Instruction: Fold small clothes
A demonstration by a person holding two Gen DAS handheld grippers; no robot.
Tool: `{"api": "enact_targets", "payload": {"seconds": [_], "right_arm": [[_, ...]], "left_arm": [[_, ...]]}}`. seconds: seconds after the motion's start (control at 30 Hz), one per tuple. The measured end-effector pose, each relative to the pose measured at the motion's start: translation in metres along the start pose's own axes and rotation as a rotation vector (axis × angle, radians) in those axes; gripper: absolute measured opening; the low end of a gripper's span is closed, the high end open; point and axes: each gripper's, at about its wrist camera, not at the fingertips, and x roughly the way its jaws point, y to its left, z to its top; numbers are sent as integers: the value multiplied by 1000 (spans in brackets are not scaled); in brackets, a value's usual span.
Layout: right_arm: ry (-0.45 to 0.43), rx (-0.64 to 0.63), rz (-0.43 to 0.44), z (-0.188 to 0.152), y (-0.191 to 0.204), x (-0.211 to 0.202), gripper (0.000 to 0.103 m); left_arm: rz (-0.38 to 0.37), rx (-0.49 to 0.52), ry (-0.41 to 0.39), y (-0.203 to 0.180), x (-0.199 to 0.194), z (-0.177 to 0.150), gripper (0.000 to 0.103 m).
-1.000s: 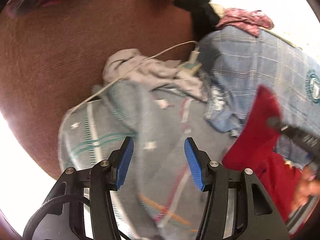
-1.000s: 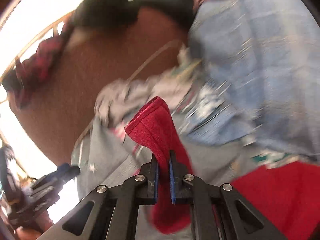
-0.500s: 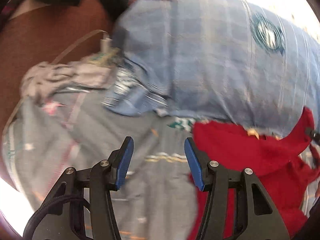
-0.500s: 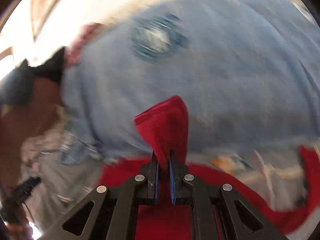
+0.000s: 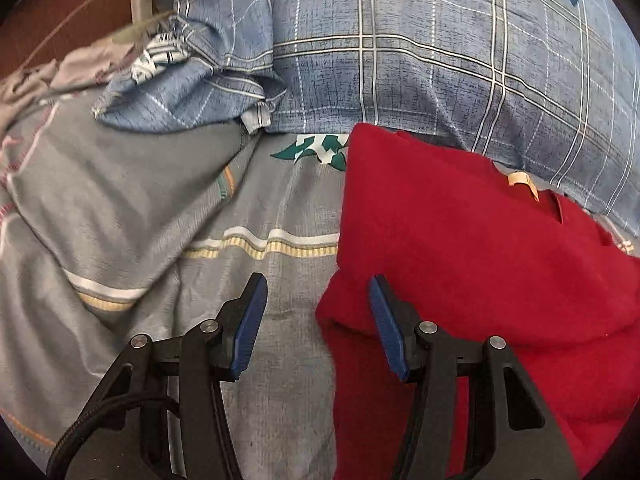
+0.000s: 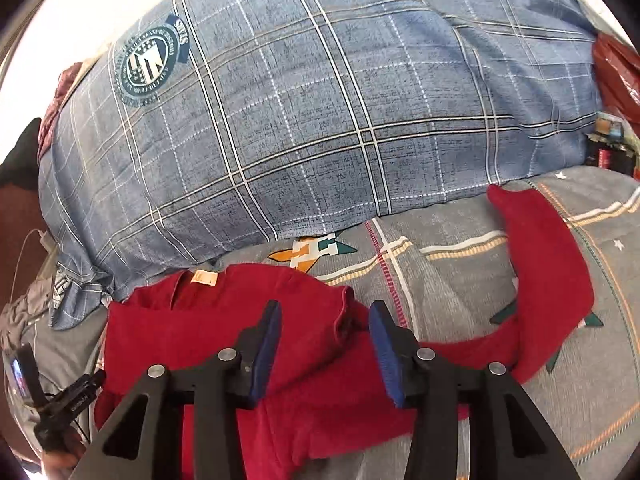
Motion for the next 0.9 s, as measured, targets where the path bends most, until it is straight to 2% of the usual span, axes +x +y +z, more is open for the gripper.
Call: {"api": "enact_targets", "payload": {"seconds": [0.1,0.13,0.2,0.23,0.27,0.33,0.4,0.43,0.47,0.53,0.6,0.67,0.7,0.73,0.8,0.9], "right_arm": [[111,-50,-60,3,9,37,43],[139,-73,-70,1,11,49,31],[146,-137,-89,-4,20,56,14],[125,-165,-86,-5,23,53,12],[85,-197,-80,-4,27,47,12],[29,-232,-129,-4,28,42,12],[54,-246,-196,-5,20,54,12],[88,-226,-203,-6,13,62,12],[116,-196,-182,-8,6,64,12],[88,-164,-153,-7,1,50,14],[52,-156,-165,-6,2,32,17],[17,-159,-133,-8,7,14,22],[16,-173,-109,-10,12,10,29],[22,-191,-94,-12,19,10,34],[51,-232,-77,-17,32,22,35],[122,-295,-116,-34,43,43,36]], "left_arm": [[3,5,-8,0,3,0,53],[8,10,-10,0,4,-1,53],[10,11,-11,0,7,-2,53],[11,8,-14,0,8,-2,53],[12,7,-15,1,8,-1,53],[21,10,-17,-1,11,-2,53],[30,26,-21,-3,13,-2,53],[41,41,-29,-5,11,-3,53],[45,50,-36,-5,9,-4,53],[47,57,-48,-4,5,-5,53],[31,51,-63,-4,0,-4,53],[15,50,-81,-5,-5,-4,53],[11,53,-89,-5,-6,-4,53],[5,56,-96,-6,-8,-5,53],[-16,65,-87,-10,-6,-7,53],[-34,72,-60,-14,0,-10,53]]}}
